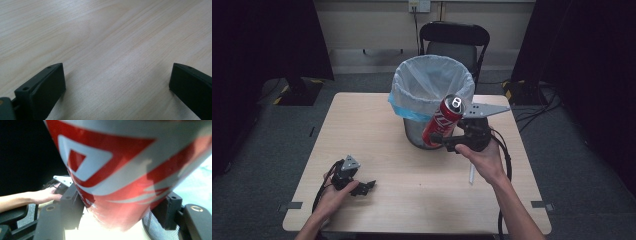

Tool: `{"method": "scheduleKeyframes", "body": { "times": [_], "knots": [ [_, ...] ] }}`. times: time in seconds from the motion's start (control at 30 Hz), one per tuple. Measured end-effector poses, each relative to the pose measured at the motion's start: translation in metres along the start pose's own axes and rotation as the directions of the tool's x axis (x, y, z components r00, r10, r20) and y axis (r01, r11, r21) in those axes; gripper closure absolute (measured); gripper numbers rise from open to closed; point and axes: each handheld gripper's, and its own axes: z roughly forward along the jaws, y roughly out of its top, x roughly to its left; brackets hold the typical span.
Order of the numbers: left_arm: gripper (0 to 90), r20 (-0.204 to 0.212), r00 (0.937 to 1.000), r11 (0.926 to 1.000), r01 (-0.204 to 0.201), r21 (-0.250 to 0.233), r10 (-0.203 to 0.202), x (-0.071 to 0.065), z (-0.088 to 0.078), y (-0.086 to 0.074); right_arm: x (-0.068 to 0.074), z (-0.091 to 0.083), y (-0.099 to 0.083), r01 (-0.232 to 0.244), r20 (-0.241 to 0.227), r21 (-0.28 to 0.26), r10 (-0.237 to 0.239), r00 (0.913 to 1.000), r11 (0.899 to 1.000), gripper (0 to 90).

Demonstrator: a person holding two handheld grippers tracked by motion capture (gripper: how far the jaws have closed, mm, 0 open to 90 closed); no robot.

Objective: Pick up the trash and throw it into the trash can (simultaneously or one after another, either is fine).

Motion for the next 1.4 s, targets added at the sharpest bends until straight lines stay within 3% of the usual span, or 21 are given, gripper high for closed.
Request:
{"method": "scheduleKeyframes", "body": {
  "times": [0.8, 1.03, 1.4],
  "knots": [
    [0.0, 0.0, 1.0, 1.0, 0.002, -0.002, -0.002, 0.0, 0.0, 0.0, -0.013, 0.004, 0.042, 0.018, -0.01, -0.042, -0.019, 0.9998, 0.999, 34.4],
    [0.0, 0.0, 1.0, 1.0, 0.002, -0.002, -0.002, 0.0, 0.0, 0.0, -0.02, 0.004, 0.06, 0.023, 0.0, -0.083, -0.023, 0.9997, 0.996, 34.4],
    [0.0, 0.0, 1.0, 1.0, 0.002, -0.002, -0.002, 0.0, 0.0, 0.0, -0.039, 0.016, 0.079, -0.014, 0.027, -0.127, 0.017, 0.9995, 0.992, 34.5]
  ]
}}
